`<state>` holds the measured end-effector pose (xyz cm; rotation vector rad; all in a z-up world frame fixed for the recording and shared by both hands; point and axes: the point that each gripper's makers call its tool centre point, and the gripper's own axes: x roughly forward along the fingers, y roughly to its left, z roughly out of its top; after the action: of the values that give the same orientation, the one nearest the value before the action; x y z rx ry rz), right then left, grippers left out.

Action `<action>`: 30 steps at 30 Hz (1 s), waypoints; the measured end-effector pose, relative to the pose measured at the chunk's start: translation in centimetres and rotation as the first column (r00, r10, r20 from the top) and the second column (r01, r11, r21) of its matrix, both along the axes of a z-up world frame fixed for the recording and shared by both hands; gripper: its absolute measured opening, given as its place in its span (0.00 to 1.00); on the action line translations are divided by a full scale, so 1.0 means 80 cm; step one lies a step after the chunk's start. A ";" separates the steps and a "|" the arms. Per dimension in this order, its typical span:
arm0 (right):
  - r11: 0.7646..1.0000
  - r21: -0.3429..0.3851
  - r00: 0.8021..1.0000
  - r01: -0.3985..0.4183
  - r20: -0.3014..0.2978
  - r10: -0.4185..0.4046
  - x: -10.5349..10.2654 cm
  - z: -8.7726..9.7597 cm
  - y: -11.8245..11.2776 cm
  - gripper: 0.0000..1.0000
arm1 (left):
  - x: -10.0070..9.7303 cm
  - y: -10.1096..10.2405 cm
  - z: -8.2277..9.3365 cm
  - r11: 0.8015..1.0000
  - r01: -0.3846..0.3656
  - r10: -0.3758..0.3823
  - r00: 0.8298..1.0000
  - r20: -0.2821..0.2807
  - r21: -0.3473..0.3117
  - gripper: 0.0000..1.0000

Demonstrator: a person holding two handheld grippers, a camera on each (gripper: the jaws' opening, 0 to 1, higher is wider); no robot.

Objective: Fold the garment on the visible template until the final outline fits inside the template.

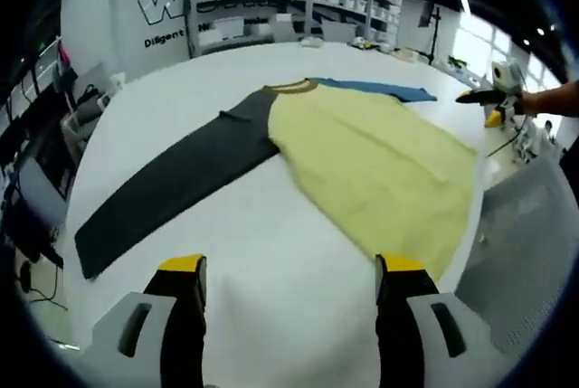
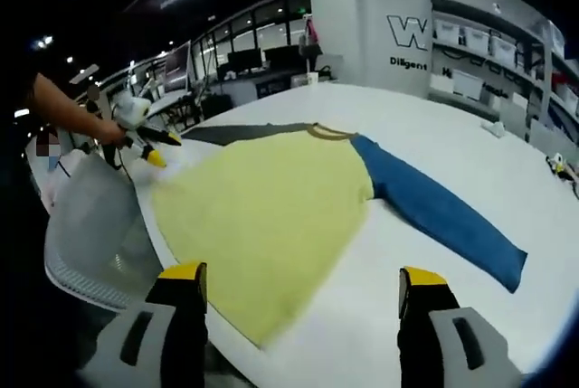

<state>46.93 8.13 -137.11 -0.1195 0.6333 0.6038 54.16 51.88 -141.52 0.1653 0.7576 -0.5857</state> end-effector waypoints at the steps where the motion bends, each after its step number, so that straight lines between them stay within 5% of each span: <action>1: 1.000 0.005 1.000 0.005 0.005 -0.005 0.001 0.001 0.000 0.91 | 0.003 0.009 -0.002 1.000 -0.031 0.031 0.999 -0.008 -0.004 0.75; 6: 1.000 0.012 0.999 0.015 0.028 -0.016 0.007 0.006 -0.001 0.99 | 0.020 0.033 0.002 0.994 -0.104 0.104 0.995 0.007 -0.026 0.77; 16: 0.999 -0.026 0.999 -0.022 0.036 0.023 0.007 0.007 0.011 0.99 | 0.041 0.075 0.007 0.976 -0.216 0.217 0.976 0.031 -0.038 0.82; 25: 0.998 -0.052 1.000 -0.018 0.022 0.020 0.003 0.004 0.007 0.99 | 0.053 0.123 0.008 0.929 -0.362 0.364 0.931 0.017 -0.073 0.79; 30: 0.998 -0.062 1.000 0.003 0.015 -0.002 0.002 0.003 0.001 0.99 | 0.062 0.153 0.009 0.885 -0.454 0.457 0.890 0.000 -0.105 0.74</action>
<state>47.10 8.18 -136.89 -0.1809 0.6379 0.5807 59.13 64.13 -140.80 -0.1023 0.7096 -0.1707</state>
